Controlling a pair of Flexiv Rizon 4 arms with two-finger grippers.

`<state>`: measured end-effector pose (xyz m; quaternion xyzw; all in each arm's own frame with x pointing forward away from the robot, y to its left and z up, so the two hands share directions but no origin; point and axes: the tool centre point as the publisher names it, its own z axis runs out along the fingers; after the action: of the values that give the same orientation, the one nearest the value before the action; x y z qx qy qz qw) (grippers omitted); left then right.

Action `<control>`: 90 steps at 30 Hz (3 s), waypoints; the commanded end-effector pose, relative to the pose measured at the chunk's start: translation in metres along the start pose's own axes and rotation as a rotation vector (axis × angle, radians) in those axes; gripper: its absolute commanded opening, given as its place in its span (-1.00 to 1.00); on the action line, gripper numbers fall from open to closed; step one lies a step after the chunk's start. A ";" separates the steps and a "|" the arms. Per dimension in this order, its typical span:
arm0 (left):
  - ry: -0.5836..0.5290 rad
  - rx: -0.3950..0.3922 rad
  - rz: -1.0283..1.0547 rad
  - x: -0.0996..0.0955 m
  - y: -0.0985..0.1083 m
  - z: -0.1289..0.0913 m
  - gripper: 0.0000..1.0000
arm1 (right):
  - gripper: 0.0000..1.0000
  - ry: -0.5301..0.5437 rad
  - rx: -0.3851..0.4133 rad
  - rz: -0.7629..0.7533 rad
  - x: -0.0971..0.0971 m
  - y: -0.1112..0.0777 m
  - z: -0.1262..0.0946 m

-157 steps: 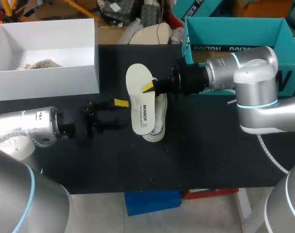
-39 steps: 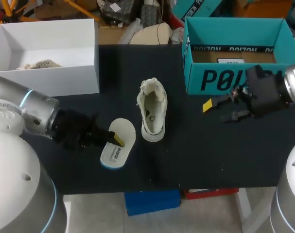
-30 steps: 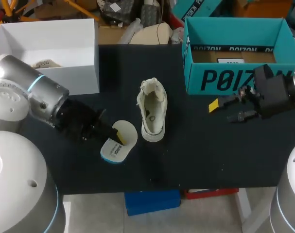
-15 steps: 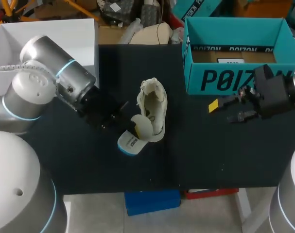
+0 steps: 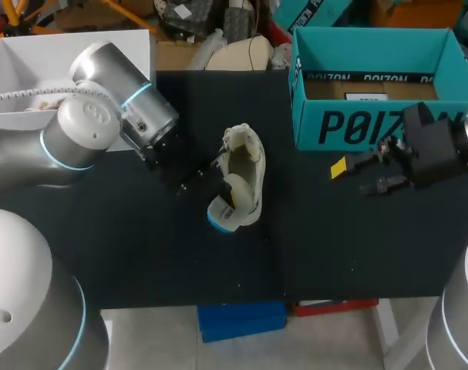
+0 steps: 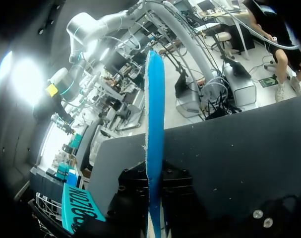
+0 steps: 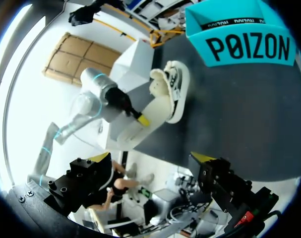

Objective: Take the shoe out of the shoebox, open the shoe tongue, remove and reinsert the insole, then place the shoe into the shoebox

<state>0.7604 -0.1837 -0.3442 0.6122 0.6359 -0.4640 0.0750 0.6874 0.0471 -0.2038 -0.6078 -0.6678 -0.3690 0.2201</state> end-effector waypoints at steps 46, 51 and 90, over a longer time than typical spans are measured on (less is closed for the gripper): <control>-0.057 -0.049 -0.055 -0.009 0.013 -0.007 -0.15 | 1.00 -0.002 0.001 0.000 0.000 0.000 0.000; -0.051 -0.036 -0.048 -0.008 0.001 -0.005 -0.14 | 1.00 -0.002 0.001 0.000 0.000 0.000 0.000; -0.108 -0.040 -0.044 -0.010 0.079 -0.009 -1.00 | 1.00 -0.002 0.001 0.000 0.000 0.000 0.000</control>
<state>0.8261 -0.1929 -0.3676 0.5677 0.6564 -0.4830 0.1162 0.6869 0.0468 -0.2041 -0.6075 -0.6678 -0.3694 0.2203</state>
